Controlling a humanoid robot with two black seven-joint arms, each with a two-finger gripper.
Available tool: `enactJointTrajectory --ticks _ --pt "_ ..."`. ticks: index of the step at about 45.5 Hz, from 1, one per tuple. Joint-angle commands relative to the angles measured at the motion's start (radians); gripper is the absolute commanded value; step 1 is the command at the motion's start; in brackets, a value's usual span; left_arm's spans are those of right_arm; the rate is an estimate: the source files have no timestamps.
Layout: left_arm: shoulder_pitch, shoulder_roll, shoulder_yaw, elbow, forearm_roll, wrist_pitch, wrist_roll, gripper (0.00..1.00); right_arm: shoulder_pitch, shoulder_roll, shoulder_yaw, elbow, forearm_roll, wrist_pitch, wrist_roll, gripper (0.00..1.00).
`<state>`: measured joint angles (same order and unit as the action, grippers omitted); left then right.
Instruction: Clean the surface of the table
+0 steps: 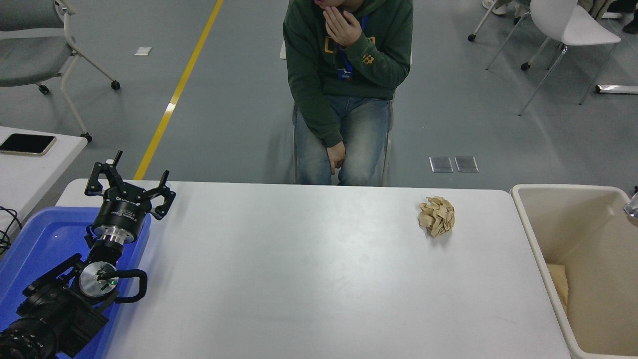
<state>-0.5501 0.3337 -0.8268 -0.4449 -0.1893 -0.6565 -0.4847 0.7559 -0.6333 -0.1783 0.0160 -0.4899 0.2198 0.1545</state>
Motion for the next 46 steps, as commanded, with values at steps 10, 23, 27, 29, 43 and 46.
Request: enactJointTrajectory --ticks 10,23,27,29,43,46 --pt "-0.001 -0.001 0.0 0.0 -0.001 0.0 0.0 1.0 -0.012 0.049 0.005 0.001 0.008 -0.004 -0.003 0.0" --pt "-0.001 -0.001 0.0 0.0 -0.001 0.0 -0.002 1.0 -0.04 0.115 0.005 0.002 0.008 -0.004 -0.003 0.16" --pt "-0.001 0.001 0.0 0.0 -0.001 0.0 0.0 1.0 -0.04 0.135 0.005 0.002 0.008 -0.005 -0.003 0.53" --pt "-0.001 -0.001 0.0 0.0 -0.001 0.0 0.0 1.0 -0.04 0.136 0.005 0.002 0.008 -0.005 -0.003 0.82" --pt "-0.001 -0.001 0.0 0.0 -0.001 0.0 0.0 1.0 -0.027 0.138 0.007 0.004 0.01 -0.005 -0.001 0.98" --pt "-0.001 -0.001 0.0 0.0 -0.001 0.0 0.0 1.0 -0.023 0.138 0.007 0.004 0.01 -0.007 -0.001 0.98"
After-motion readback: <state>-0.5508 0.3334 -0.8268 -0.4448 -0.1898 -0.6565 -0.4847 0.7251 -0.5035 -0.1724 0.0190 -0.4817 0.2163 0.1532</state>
